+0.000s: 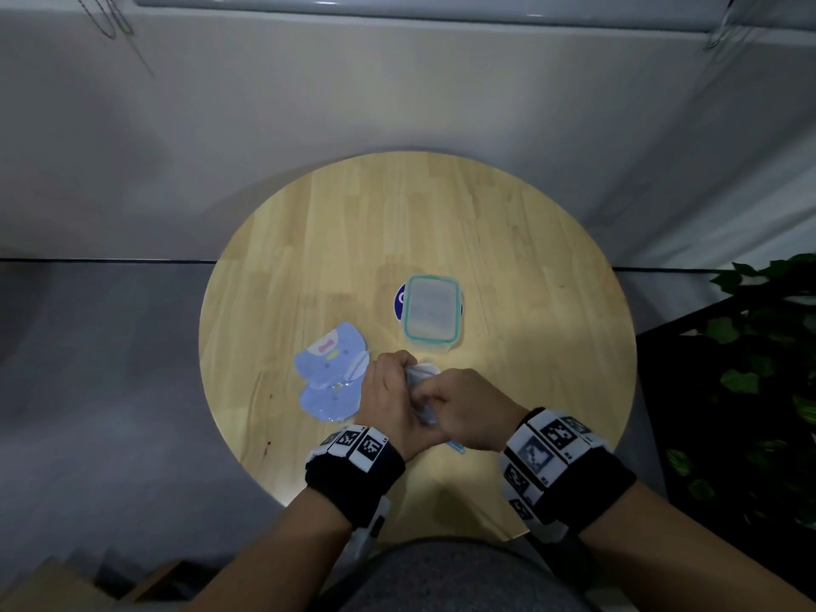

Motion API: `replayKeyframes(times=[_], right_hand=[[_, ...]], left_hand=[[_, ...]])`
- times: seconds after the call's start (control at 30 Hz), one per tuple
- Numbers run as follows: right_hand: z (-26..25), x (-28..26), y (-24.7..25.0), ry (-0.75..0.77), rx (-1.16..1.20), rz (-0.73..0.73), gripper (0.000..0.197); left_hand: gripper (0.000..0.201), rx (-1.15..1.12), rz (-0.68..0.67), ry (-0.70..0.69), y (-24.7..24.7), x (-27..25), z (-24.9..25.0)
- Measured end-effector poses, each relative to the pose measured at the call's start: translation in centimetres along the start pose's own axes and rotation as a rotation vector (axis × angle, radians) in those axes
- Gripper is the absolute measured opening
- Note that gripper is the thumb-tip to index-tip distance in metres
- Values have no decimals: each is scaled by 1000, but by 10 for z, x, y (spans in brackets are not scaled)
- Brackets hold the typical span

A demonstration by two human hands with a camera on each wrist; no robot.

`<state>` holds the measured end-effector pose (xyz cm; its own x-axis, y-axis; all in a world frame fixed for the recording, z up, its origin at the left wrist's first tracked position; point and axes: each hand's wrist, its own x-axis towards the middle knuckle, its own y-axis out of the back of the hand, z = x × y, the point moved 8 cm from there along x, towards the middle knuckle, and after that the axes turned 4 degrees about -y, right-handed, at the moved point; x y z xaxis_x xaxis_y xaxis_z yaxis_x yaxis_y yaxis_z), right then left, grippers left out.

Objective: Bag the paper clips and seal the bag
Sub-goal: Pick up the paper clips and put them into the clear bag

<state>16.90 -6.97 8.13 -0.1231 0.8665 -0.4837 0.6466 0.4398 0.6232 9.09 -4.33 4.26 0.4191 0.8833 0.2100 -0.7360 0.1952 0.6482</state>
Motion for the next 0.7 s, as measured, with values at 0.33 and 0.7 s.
replayKeyframes(times=[0.33, 0.7], right_hand=[[11, -3, 5, -102, 166, 124, 34], [104, 6, 14, -322, 321, 471, 16]], left_hand=[[59, -12, 52, -3, 5, 9, 8], [95, 190, -142, 148, 14, -10, -25]])
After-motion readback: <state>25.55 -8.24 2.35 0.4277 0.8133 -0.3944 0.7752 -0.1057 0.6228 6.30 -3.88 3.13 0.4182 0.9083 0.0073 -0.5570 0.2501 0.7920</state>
